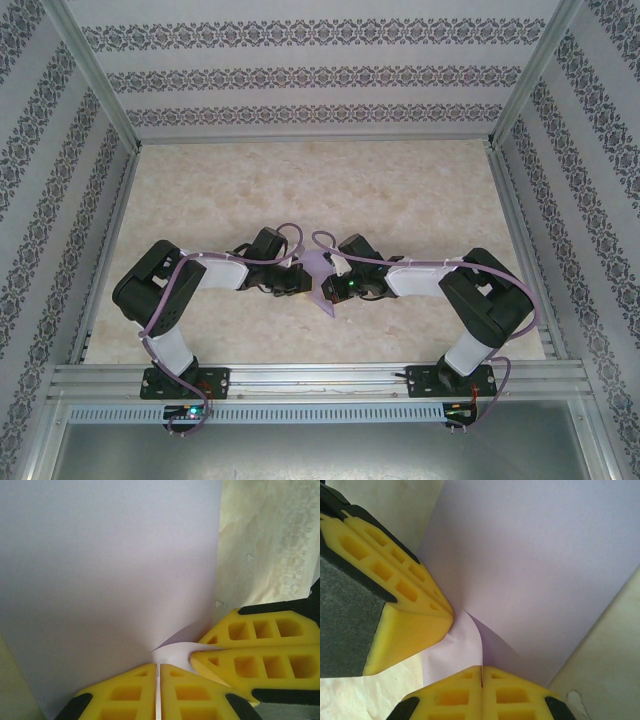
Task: Fold a paper plane with a square sheet of paper (fold left side to right side)
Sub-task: Third fold the triangle at the center of the table.
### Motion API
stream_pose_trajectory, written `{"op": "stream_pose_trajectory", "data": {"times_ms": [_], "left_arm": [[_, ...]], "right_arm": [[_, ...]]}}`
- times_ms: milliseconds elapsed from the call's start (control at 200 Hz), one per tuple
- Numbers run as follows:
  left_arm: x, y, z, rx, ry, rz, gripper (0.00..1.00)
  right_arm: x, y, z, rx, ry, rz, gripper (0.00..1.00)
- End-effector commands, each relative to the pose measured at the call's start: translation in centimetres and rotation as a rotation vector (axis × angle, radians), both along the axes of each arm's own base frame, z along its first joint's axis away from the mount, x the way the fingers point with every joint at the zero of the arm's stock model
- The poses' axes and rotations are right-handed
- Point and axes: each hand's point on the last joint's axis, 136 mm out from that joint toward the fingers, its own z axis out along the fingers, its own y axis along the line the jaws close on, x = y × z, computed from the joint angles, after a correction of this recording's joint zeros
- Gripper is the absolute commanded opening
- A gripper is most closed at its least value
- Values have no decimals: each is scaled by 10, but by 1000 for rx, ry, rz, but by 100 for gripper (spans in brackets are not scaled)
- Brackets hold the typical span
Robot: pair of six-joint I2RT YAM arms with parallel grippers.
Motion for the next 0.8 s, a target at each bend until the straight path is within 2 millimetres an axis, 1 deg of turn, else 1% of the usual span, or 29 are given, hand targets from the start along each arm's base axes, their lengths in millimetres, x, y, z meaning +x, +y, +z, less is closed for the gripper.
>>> {"op": "stream_pose_trajectory", "data": {"times_ms": [0, 115, 195, 345, 470, 530, 640, 740, 794], "left_arm": [[-13, 15, -32, 114, 36, 1, 10], [-17, 20, -38, 133, 52, 7, 10], [-18, 21, -40, 137, 54, 10, 10], [-17, 19, -38, 124, 48, 10, 10], [-15, 17, -36, 116, 45, 10, 10], [-15, 17, -35, 115, 43, 8, 10], [-13, 16, -34, 113, 39, 8, 10], [-12, 15, -33, 113, 37, 7, 10], [-11, 15, -32, 112, 35, 8, 10]], "right_arm": [[-5, -9, -8, -44, 38, -10, 8], [2, -4, 8, -2, 24, -22, 12], [6, -4, 18, 21, 14, -32, 17], [9, -18, 30, 5, 13, -81, 24], [2, -25, 41, 20, 25, -94, 28], [-4, -22, 47, 49, 46, -89, 25], [-19, -11, 55, 129, 110, -69, 14], [-32, 4, 58, 196, 176, -41, 6], [-37, 10, 56, 215, 207, -32, 4]]}}
